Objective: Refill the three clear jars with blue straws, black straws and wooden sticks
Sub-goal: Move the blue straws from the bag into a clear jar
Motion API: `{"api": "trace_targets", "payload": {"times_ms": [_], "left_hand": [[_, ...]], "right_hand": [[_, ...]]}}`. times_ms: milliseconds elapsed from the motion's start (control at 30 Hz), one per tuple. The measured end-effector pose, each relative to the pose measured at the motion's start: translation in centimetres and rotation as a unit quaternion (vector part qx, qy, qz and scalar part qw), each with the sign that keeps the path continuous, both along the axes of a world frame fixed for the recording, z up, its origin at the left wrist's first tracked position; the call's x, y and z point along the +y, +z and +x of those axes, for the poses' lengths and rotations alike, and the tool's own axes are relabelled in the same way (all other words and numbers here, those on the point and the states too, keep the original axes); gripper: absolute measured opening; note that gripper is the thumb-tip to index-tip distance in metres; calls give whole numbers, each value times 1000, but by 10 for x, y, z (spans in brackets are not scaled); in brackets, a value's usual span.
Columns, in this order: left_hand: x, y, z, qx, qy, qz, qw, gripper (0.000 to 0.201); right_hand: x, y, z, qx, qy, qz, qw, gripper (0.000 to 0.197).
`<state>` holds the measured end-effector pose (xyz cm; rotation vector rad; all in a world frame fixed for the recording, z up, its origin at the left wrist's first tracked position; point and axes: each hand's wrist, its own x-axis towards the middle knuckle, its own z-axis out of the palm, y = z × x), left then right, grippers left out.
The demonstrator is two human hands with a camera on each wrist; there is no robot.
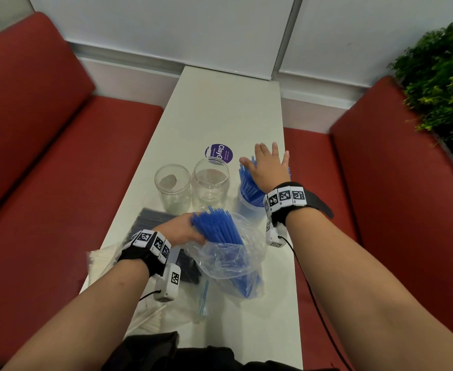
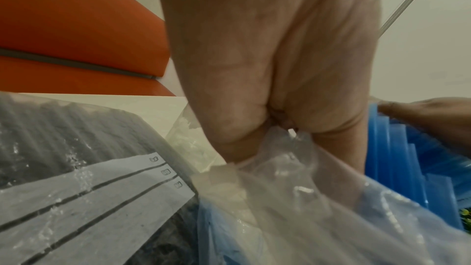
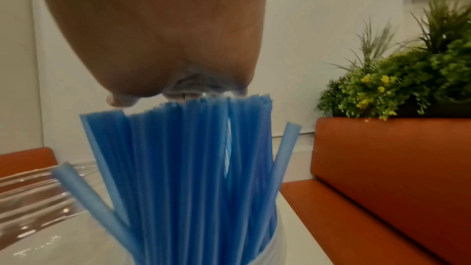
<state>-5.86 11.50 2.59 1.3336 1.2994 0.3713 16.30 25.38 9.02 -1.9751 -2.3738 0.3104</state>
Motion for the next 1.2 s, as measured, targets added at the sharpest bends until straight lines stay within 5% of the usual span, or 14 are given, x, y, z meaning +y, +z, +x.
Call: {"api": "trace_targets", "payload": {"times_ms": [133,300,400,533,667,933,1067,1200], "left_hand": [[2,-1,2,0,6,-4,1000,42],[1,-2,5,-16,5,-3,1000,42],[-1,-3,3,-23,4,-2,1000,41],[-3,-5,3,-31,9,-2,999,43],[-3,-7,6,-34,11,7,999,44],[-3,-13,10,-4,14,33,999,33],[-7,-16,11,1,14,31,999,30],[-10,-18,9,-7,17,33,999,33]], "right_hand": [[-22,0,0,38,-64,69,995,85],[-48,-17,-1,-12,-34,41,998,80],[-54,-13,6,85,-21,97,991,65],[-77,-4,5,276,67,235,930,33],[-112,-12,-8,398,101,80,908,23],[-156,-57,-4,408,-9,-161,898,70],[-164,-67,-2,355,-44,-165,919,75],[-163,-68,-3,319,-57,-134,936,52]]}}
